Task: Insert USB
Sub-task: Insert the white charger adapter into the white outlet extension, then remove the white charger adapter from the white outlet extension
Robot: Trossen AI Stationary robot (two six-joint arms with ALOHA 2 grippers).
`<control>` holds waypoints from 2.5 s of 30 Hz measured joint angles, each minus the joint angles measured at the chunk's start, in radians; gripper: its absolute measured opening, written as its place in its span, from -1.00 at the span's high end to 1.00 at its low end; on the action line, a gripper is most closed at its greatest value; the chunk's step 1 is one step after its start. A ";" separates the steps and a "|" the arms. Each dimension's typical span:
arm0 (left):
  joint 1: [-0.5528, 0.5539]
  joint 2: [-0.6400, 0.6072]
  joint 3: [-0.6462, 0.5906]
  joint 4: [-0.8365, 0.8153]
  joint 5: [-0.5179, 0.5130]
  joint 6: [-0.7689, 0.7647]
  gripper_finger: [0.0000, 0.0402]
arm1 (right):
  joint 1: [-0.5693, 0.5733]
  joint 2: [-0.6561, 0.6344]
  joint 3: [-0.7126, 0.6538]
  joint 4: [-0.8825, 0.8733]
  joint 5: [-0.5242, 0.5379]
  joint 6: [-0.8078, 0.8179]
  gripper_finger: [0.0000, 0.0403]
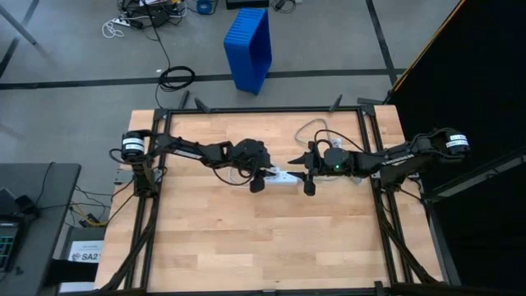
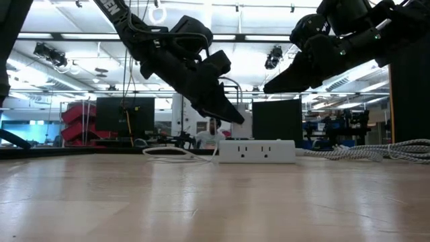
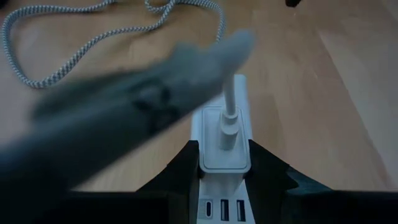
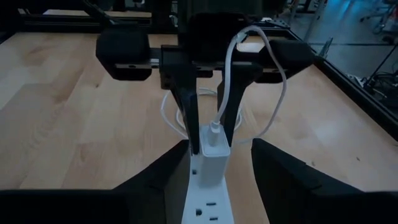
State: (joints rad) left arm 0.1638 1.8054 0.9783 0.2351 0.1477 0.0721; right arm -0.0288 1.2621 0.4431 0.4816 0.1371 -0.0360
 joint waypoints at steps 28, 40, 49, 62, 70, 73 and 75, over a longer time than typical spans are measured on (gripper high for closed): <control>-0.020 0.099 0.135 -0.151 0.012 0.093 0.63 | 0.000 0.000 0.000 -0.007 0.000 -0.009 0.29; -0.049 0.099 0.134 -0.144 -0.062 0.070 0.61 | 0.000 0.000 0.000 -0.007 0.000 -0.009 0.32; -0.049 0.107 0.128 -0.115 -0.078 0.051 -0.06 | 0.000 0.000 0.000 -0.009 0.001 -0.009 0.31; -0.046 -0.047 0.130 -0.260 -0.057 0.058 -0.14 | 0.000 0.000 0.000 -0.015 0.002 -0.009 0.25; -0.078 -0.188 0.067 -0.264 -0.025 0.058 -0.14 | 0.007 -0.016 0.000 -0.011 0.021 -0.013 0.26; -0.087 -0.235 -0.009 -0.214 -0.025 0.052 -0.14 | 0.008 -0.037 0.000 -0.013 0.020 -0.018 0.25; -0.087 -0.260 -0.067 -0.164 -0.019 0.040 -0.14 | 0.008 -0.052 0.000 -0.030 0.021 -0.018 0.25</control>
State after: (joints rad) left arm 0.0765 1.5450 0.9115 0.0713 0.1290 0.1118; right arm -0.0204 1.2105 0.4431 0.4518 0.1577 -0.0536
